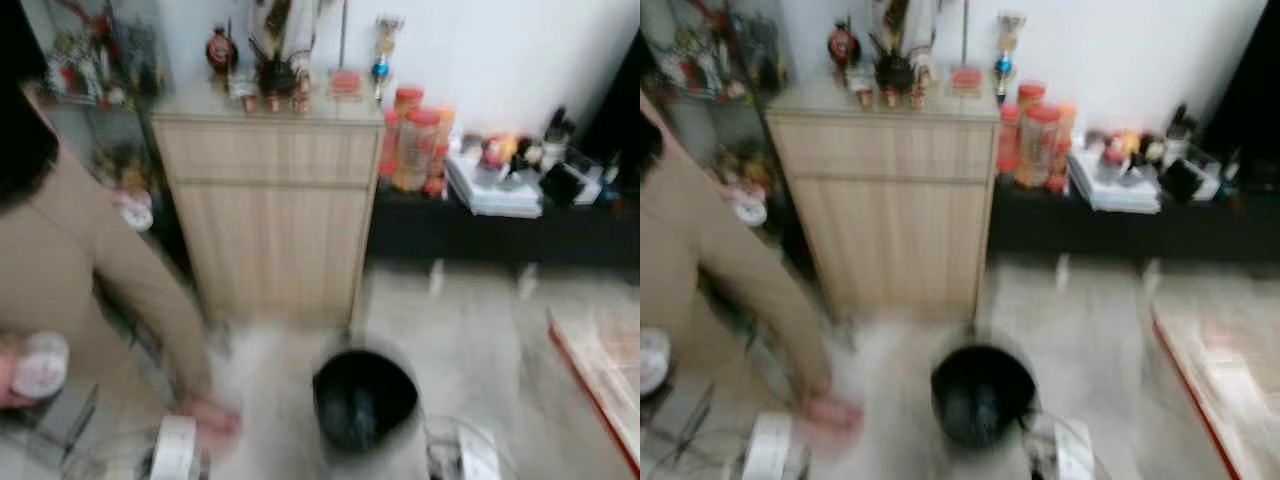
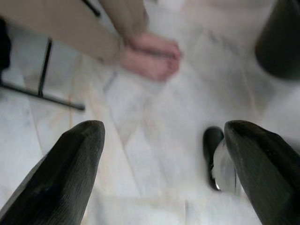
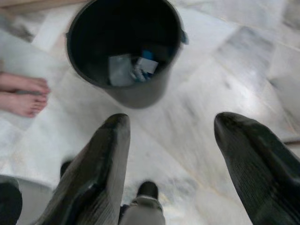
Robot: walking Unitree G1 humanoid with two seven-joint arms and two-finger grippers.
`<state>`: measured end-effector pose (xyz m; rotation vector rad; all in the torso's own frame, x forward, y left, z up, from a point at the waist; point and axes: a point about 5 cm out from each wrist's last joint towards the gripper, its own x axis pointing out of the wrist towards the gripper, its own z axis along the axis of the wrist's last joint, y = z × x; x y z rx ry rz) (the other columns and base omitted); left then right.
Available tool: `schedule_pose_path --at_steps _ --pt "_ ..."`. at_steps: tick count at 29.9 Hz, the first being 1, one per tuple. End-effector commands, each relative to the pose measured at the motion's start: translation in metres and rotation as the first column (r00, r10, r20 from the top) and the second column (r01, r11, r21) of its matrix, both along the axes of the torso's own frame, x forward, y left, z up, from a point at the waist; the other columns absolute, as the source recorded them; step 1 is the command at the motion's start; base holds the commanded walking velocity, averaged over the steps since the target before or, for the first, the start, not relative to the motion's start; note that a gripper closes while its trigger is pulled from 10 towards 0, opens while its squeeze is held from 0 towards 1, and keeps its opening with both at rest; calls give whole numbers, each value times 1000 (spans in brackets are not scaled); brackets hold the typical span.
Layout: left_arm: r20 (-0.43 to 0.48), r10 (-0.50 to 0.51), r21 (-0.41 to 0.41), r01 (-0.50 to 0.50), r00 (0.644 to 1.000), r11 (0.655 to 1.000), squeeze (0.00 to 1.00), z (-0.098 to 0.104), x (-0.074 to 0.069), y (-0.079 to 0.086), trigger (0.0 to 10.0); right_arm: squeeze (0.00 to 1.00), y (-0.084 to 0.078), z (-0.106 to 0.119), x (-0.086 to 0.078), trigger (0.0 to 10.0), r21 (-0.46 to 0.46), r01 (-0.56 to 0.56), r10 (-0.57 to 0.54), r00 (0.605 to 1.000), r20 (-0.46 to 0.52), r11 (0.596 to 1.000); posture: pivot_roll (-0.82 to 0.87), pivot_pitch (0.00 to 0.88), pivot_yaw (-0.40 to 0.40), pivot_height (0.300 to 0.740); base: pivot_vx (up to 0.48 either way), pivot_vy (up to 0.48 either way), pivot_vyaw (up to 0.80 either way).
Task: Picking trash to rubbish bin
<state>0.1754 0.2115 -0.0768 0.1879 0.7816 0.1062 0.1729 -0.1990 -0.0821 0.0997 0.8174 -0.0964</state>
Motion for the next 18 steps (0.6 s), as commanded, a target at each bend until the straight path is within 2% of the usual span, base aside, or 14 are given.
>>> schedule_pose_path --at_steps 1,6,18 --pt "30 -4 16 4 1000 1000 0 6 10 4 10000 0 1 0 1 10000 9 10 -10 1000 3 1000 155 51 -52 740 -244 0 0" --pt "33 -5 15 4 999 1000 0 6 11 4 10000 0 1 0 1 10000 9 9 -9 1000 5 1000 155 51 -52 740 -240 0 0" --pt "40 -8 17 8 999 1000 0 8 14 6 10000 0 5 1 4 10000 12 2 -2 1000 15 1000 153 34 -44 740 0 0 0"
